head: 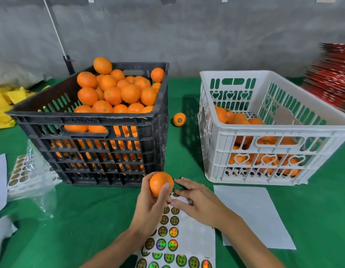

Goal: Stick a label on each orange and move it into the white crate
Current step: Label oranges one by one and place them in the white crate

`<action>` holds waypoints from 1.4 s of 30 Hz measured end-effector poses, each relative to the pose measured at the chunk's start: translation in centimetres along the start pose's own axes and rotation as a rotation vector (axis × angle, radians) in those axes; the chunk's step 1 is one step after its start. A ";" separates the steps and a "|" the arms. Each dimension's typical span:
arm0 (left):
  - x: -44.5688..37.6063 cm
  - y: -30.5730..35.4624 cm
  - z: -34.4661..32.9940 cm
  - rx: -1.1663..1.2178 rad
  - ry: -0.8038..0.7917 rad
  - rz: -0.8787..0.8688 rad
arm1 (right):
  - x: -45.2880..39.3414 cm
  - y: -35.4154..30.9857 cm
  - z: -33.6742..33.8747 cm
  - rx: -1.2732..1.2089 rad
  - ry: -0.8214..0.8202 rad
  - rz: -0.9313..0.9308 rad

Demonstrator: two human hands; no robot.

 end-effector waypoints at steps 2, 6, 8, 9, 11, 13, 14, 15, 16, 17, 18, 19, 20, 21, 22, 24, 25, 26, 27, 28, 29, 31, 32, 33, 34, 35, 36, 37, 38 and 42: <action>0.1 -0.2 0.0 0.009 -0.011 -0.004 | -0.2 -0.1 0.0 0.008 0.019 -0.008; 0.2 -0.1 0.0 -0.005 -0.011 0.002 | -0.7 -0.1 0.4 -0.123 0.110 -0.036; 0.2 0.0 0.0 -0.021 -0.020 0.010 | -0.7 0.2 0.5 -0.300 0.176 -0.082; 0.2 0.1 -0.1 -0.033 -0.027 0.012 | -0.7 0.2 0.5 -0.386 0.199 -0.109; 0.2 0.3 -0.2 -0.064 -0.043 0.015 | -0.8 0.2 0.4 -0.481 0.225 -0.147; 0.2 0.6 -0.3 -0.083 -0.064 0.013 | -0.9 0.1 0.5 -0.496 0.251 -0.158; 0.2 0.7 -0.3 -0.092 -0.070 0.008 | -0.9 0.0 0.5 -0.494 0.265 -0.164; 0.2 0.8 -0.3 -0.107 -0.075 0.005 | -0.9 0.0 0.6 -0.501 0.284 -0.176; 0.2 0.8 -0.4 -0.123 -0.078 0.004 | -0.8 0.0 0.8 -0.521 0.318 -0.192; 0.2 0.8 -0.4 -0.139 -0.082 0.004 | -0.6 0.1 1.1 -0.544 0.372 -0.209; 0.2 0.9 -0.5 -0.152 -0.090 0.004 | -0.4 0.1 1.5 -0.556 0.445 -0.217; 0.1 1.0 -0.5 -0.171 -0.105 -0.001 | -0.1 0.0 2.1 -0.550 0.527 -0.204; 0.1 1.2 -0.7 -0.202 -0.128 -0.012 | 0.2 -0.3 2.5 -0.533 0.595 -0.164; 0.0 1.5 -0.8 -0.244 -0.155 -0.028 | 0.5 -0.8 2.8 -0.509 0.634 -0.113; 0.0 1.9 -1.0 -0.282 -0.181 -0.050 | 0.7 -1.3 2.9 -0.486 0.654 -0.063; -0.3 2.7 -1.4 -0.313 -0.210 -0.092 | 1.1 -2.0 3.0 -0.497 0.671 -0.022; -0.4 3.0 -1.5 -0.309 -0.210 -0.099 | 1.3 -2.2 3.2 -0.559 0.670 -0.027; -0.6 3.4 -1.6 -0.293 -0.204 -0.098 | 1.4 -2.3 3.4 -0.634 0.656 -0.032; -0.8 3.9 -1.6 -0.279 -0.195 -0.095 | 1.6 -2.5 3.7 -0.687 0.640 -0.027; -1.0 4.5 -1.6 -0.277 -0.185 -0.097 | 1.8 -2.8 4.0 -0.707 0.631 -0.019; -1.2 5.1 -1.7 -0.283 -0.174 -0.109 | 2.0 -3.1 4.4 -0.685 0.630 -0.022; -1.8 6.5 -1.9 -0.272 -0.157 -0.145 | 2.1 -3.7 5.0 -0.577 0.607 -0.063; -2.1 7.3 -2.0 -0.248 -0.154 -0.166 | 2.1 -4.2 5.3 -0.510 0.596 -0.081; -2.5 8.3 -2.1 -0.239 -0.154 -0.198 | 2.0 -4.8 6.0 -0.451 0.605 -0.086; -3.0 9.5 -2.2 -0.257 -0.154 -0.238 | 1.9 -5.6 7.0 -0.401 0.636 -0.072; -3.6 10.9 -2.3 -0.309 -0.154 -0.283 | 2.0 -6.4 8.5 -0.333 0.694 -0.041; -4.3 12.4 -2.5 -0.366 -0.155 -0.328 | 2.1 -7.3 10.2 -0.229 0.774 -0.007; -5.1 14.1 -2.6 -0.422 -0.152 -0.372 | 2.2 -8.0 12.0 -0.111 0.855 0.025; -5.9 15.9 -2.8 -0.475 -0.145 -0.417 | 2.4 -8.6 13.8 -0.011 0.936 0.051; -8.0 23.0 -4.0 -0.577 -0.162 -0.623 | 2.9 -9.0 19.7 0.197 1.130 0.009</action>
Point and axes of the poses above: each hand's wrist, its own x-axis away from the middle knuckle, its own z-axis out of the back of the hand, y = z × x, the point moved 5 cm from there along -x, towards the middle knuckle, and after that the axes turned 7 degrees about -x, right-handed, at the moved point
